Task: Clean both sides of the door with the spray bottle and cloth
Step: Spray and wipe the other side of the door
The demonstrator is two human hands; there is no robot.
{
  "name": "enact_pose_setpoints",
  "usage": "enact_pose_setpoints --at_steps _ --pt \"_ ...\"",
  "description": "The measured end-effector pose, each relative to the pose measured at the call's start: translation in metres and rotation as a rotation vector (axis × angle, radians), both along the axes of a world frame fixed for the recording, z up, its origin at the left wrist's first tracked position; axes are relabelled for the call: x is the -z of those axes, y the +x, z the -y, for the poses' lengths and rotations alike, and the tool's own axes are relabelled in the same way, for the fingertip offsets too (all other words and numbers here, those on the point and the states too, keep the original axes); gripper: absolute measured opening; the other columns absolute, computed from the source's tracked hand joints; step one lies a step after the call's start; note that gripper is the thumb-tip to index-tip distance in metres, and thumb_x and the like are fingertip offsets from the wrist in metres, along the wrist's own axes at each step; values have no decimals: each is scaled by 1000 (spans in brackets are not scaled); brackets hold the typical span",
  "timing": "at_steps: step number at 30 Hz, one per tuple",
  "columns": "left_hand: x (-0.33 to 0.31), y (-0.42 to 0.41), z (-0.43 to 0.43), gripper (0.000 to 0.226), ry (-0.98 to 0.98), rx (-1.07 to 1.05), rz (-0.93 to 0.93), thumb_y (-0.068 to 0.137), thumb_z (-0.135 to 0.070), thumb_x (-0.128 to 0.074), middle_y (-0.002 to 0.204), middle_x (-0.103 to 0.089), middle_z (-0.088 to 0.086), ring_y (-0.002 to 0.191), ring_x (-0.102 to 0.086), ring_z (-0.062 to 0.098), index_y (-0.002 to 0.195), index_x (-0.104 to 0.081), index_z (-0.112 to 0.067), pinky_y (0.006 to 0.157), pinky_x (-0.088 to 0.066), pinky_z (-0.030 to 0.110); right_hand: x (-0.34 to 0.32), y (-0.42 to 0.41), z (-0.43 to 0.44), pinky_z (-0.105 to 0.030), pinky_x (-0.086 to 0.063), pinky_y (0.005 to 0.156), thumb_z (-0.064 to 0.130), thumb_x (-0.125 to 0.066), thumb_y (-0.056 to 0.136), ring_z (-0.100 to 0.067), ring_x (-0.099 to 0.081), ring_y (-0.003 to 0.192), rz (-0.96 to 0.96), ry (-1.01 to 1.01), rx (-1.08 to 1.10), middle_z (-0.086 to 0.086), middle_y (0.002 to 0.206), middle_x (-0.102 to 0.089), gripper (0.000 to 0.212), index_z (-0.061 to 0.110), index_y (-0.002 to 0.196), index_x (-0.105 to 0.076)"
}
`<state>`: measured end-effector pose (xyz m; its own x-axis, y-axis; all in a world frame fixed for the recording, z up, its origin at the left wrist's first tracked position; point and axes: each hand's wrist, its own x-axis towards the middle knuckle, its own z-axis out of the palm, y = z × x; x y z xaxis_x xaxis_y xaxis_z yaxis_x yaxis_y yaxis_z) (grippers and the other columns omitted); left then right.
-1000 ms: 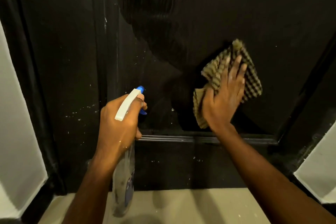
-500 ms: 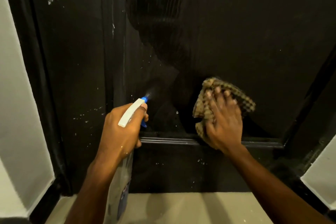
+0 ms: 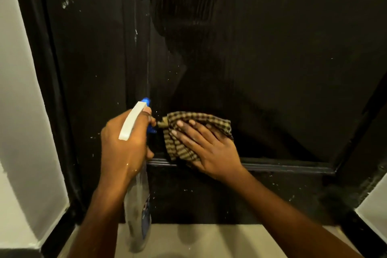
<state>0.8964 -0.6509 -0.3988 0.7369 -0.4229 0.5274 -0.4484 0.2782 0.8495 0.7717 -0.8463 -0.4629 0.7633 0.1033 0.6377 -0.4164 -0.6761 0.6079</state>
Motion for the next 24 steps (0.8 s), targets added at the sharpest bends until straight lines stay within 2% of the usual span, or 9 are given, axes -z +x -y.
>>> enact_pose_setpoints --at_steps 3,5,7,11,13,17,19,21,24 --pt "1 -1 -1 29 13 25 19 101 -29 -50 60 -65 2 39 -56 23 81 -67 -17 38 -46 29 11 -38 20 -26 -7 122 55 -33 104 -11 -19 152 -3 36 24 7 166 -18 58 32 157 -28" --pt "0 0 -2 27 19 45 6 100 -28 -50 56 -64 -6 38 -55 18 79 -66 -20 38 -46 26 -2 -55 31 -29 -9 122 53 -34 102 -16 -23 151 165 90 67 6 163 -23 59 31 156 -27" --pt "-2 1 -4 27 26 59 -7 99 -28 -51 54 -63 -9 37 -53 14 78 -66 -21 37 -45 23 -32 -51 32 -34 -9 123 46 -40 97 -19 -17 153 381 159 124 2 164 -21 65 28 158 -24" --pt "-14 4 -4 24 10 64 -36 99 -30 -52 54 -63 -11 35 -52 15 81 -65 -21 36 -44 22 -93 5 -1 -41 -8 124 41 -46 89 -27 -13 155 667 290 179 -5 167 -15 79 21 160 -20" --pt "-21 8 -5 25 -5 61 -34 99 -30 -52 53 -63 -8 34 -51 17 82 -66 -18 35 -42 22 -93 24 -15 -40 -9 123 45 -46 88 -27 -16 154 603 247 134 -4 166 -15 79 21 159 -22" --pt "-23 17 -9 31 6 108 10 100 -33 -52 67 -69 5 35 -53 24 83 -69 -13 35 -42 26 -43 15 -5 -36 -15 122 51 -44 99 -19 -21 153 184 4 -3 -1 166 -20 66 27 159 -28" --pt "-22 21 -12 35 39 154 43 97 -37 -52 74 -71 11 36 -54 29 84 -69 -10 36 -43 29 -18 -6 7 -34 -24 118 53 -43 100 -16 -26 151 44 -16 -29 2 166 -22 63 28 157 -33" --pt "-23 22 -14 36 65 176 37 97 -36 -52 75 -72 12 36 -53 30 83 -70 -9 37 -42 30 -10 -29 16 -32 -29 113 54 -40 100 -16 -35 146 55 34 -30 4 165 -24 61 31 156 -34" --pt "-31 23 -17 33 116 200 -23 99 -31 -52 75 -71 11 38 -53 27 82 -69 -8 38 -42 30 -34 -43 24 -37 -29 113 52 -34 100 -22 -38 142 226 105 1 4 161 -27 60 29 155 -29"
